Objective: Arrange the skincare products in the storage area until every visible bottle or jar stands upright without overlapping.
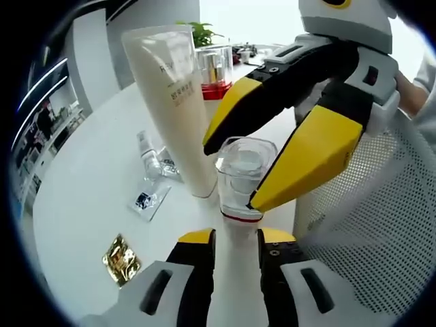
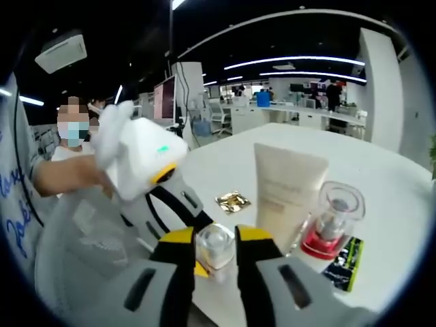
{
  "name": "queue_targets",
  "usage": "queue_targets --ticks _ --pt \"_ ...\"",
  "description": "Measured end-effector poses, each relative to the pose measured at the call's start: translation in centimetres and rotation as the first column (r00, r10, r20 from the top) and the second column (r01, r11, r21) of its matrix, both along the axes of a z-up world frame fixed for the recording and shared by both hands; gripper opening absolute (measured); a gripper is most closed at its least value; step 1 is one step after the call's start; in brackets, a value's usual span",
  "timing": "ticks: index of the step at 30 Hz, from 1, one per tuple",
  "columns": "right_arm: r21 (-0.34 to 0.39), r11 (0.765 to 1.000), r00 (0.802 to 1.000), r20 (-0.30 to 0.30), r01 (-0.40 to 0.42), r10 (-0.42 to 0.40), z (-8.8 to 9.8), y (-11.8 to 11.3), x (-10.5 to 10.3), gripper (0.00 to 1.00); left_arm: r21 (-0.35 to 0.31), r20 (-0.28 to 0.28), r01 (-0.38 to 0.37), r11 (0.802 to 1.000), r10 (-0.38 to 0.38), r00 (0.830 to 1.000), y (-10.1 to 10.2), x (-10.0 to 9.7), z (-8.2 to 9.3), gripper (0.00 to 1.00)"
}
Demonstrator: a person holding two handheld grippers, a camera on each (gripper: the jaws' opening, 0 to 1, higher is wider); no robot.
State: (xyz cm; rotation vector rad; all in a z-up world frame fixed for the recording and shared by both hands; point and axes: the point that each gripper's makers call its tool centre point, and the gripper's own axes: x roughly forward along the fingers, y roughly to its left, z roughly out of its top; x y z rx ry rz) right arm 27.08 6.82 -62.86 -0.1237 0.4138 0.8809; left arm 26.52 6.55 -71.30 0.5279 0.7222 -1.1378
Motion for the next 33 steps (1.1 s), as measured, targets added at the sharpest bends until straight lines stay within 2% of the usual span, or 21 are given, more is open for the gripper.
queue_targets --ticks 13,17,24,27,29,30,31,33 --pt "-0.041 0.999 0.999 -0.027 -0.025 0.024 -0.9 -0.7 -0.9 0.23 0.026 0.005 -0.011 1.0 0.01 1.0 0.5 0.3 -0.3 0.21" --pt "-0.084 0.996 0.997 -0.069 -0.035 0.029 -2.3 -1.1 -1.3 0.23 0.026 0.003 -0.011 1.0 0.011 1.0 0.5 0.2 -0.3 0.19" --pt "-0.117 0.991 0.99 -0.134 -0.059 0.043 -3.6 -1.0 -1.8 0.2 0.024 -0.005 -0.011 1.0 0.012 1.0 0.5 0.0 -0.4 0.15" --pt "-0.131 0.989 0.987 -0.156 -0.069 0.048 -4.1 -1.1 -1.8 0.2 0.017 -0.022 -0.016 1.0 0.016 1.0 0.4 -0.2 -0.3 0.09" --pt "-0.147 0.986 0.984 -0.169 -0.081 0.056 -4.5 -1.2 -2.0 0.2 0.007 -0.021 -0.008 1.0 0.008 1.0 0.4 -0.3 -0.1 0.11" --pt "-0.154 0.985 0.984 -0.172 -0.082 0.055 -4.6 -1.3 -2.0 0.16 0.007 -0.025 -0.009 1.0 0.009 1.0 0.4 -0.4 -0.2 0.12" --pt "-0.181 0.98 0.979 -0.201 -0.078 0.041 -5.3 -1.7 -2.0 0.16 0.014 -0.028 -0.018 1.0 0.018 0.999 0.4 -0.1 -0.4 0.13" --pt "-0.181 0.98 0.977 -0.211 -0.078 0.038 -5.4 -1.7 -1.9 0.17 0.016 -0.03 -0.028 0.999 0.028 0.999 0.5 0.1 -0.5 0.13"
